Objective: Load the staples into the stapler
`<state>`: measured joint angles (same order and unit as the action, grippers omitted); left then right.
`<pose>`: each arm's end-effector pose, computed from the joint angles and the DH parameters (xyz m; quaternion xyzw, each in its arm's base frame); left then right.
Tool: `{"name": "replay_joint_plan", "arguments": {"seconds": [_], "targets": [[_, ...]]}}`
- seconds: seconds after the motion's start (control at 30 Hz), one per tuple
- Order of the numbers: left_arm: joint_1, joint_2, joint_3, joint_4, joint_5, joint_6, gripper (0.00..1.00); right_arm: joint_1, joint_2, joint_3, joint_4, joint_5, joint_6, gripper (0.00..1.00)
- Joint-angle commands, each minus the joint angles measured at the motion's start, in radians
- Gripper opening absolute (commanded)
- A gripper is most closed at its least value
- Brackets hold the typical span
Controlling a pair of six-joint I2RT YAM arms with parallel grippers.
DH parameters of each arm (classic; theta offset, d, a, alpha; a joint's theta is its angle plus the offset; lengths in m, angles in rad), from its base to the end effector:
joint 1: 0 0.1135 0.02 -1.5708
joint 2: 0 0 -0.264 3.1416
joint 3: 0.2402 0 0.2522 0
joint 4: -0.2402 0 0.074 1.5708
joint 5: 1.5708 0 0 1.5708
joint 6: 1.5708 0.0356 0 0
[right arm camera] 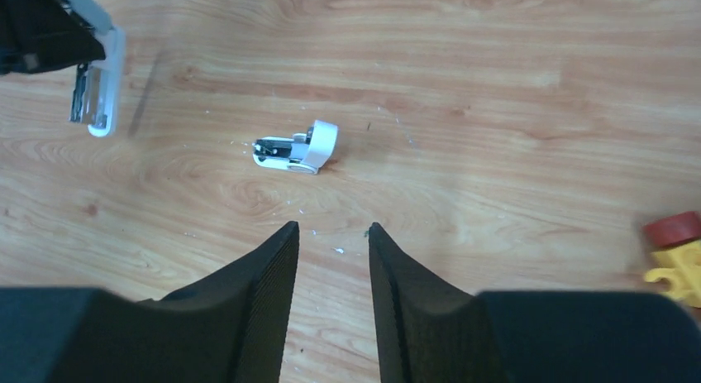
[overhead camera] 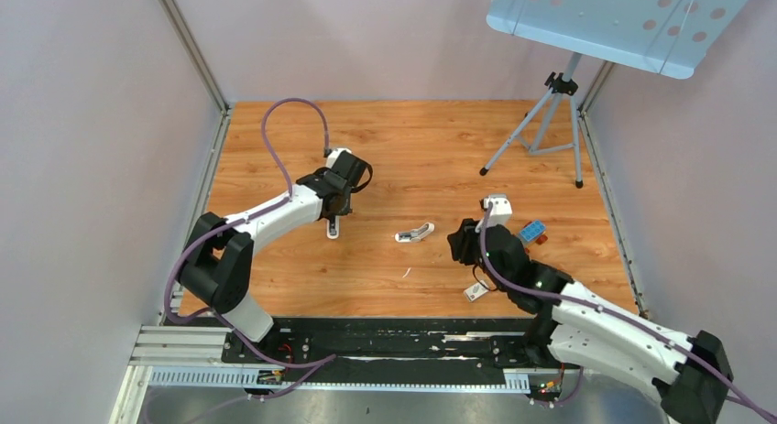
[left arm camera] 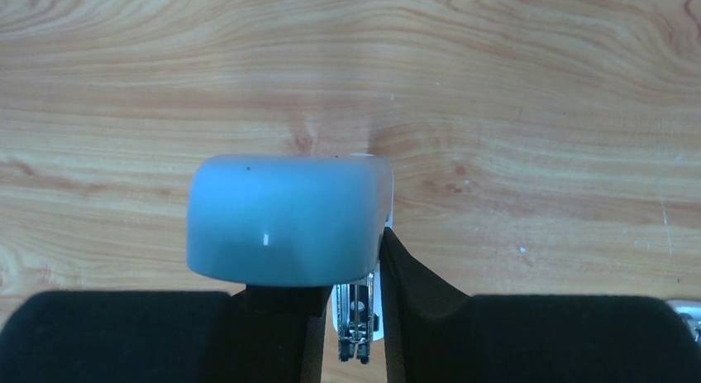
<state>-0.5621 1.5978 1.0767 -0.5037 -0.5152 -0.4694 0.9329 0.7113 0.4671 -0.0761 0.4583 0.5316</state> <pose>0.2835 -0.1578 0.2178 -0.0255 0.9334 0.0848 0.3478 0.1155 0.1294 0.2515 -0.0271 0.8003 0.2441 0.5470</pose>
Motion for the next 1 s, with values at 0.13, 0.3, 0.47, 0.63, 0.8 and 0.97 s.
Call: {"name": "replay_joint_plan", "arguments": {"seconds": [0.13,0.3,0.47,0.63,0.8,0.97], "targets": [[0.022,0.055,-0.05,0.04,0.074,0.019,0.0,-0.192,0.344,0.016,0.242,-0.387,0.14,0.33],[0.055,0.092,-0.042,0.033,0.113,0.029,0.0,-0.194,0.554,0.042,0.367,-0.493,0.207,0.29],[0.068,0.102,-0.048,0.044,0.129,0.028,0.02,-0.196,0.687,0.084,0.418,-0.495,0.221,0.27],[0.074,0.139,-0.04,0.045,0.151,0.015,0.04,-0.208,0.815,0.158,0.446,-0.502,0.183,0.27],[0.09,0.16,-0.016,0.042,0.147,0.01,0.05,-0.229,0.921,0.225,0.446,-0.51,0.134,0.25],[0.099,0.176,0.025,0.035,0.126,0.014,0.06,-0.252,0.969,0.252,0.451,-0.539,0.082,0.24]]}}
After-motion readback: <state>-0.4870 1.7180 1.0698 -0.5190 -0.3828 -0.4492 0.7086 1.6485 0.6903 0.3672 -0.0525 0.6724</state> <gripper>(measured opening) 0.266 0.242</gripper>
